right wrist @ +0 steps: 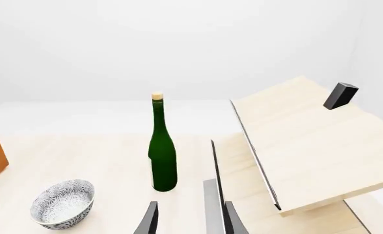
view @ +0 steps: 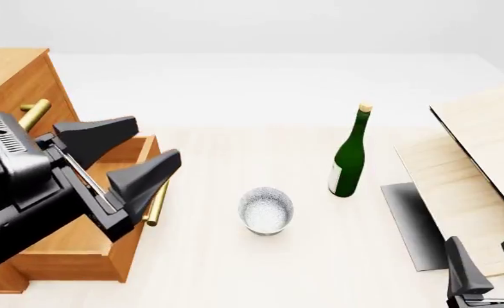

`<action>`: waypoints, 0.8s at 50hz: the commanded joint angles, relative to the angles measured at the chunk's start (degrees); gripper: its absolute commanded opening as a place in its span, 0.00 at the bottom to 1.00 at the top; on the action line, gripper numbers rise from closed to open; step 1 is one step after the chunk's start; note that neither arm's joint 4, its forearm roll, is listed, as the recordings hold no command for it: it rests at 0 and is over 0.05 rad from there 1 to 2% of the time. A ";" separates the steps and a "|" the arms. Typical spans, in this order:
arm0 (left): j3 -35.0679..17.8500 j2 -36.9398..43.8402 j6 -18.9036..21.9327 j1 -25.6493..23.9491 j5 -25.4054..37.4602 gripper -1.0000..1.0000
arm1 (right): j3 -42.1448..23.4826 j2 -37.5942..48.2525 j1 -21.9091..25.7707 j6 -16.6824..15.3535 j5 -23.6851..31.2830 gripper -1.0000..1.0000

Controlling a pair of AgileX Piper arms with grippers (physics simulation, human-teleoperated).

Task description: Put the bowl in the bottom drawer of the cabinet.

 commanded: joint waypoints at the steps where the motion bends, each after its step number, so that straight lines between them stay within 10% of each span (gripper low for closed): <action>1: -4.03 5.03 -0.62 -0.74 1.15 1.00 | 0.00 0.00 0.00 0.00 0.00 1.00; 40: -17.50 23.85 -0.12 -1.18 11.74 1.00 | 0.00 0.00 0.00 0.00 0.00 1.00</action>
